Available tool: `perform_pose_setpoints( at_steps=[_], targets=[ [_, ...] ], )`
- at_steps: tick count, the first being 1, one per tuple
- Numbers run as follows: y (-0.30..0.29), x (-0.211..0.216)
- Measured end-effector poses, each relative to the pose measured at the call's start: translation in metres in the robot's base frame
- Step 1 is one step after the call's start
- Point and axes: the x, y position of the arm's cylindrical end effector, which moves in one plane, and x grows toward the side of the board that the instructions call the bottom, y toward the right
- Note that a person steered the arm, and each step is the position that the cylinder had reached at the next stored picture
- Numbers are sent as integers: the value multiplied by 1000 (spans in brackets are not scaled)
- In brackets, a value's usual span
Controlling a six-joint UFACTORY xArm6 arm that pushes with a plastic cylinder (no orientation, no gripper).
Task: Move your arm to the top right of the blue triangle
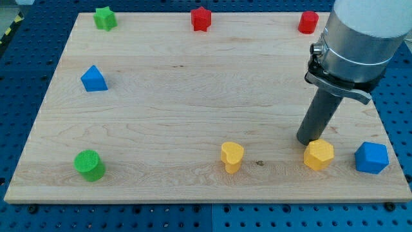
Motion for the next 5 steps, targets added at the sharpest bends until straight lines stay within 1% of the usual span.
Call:
perform_pose_setpoints(
  at_steps=[1,3,4,5],
  targets=[
    [-38,-19],
    [-144,-106],
    [-218,-139],
    [-292,-162]
  ],
)
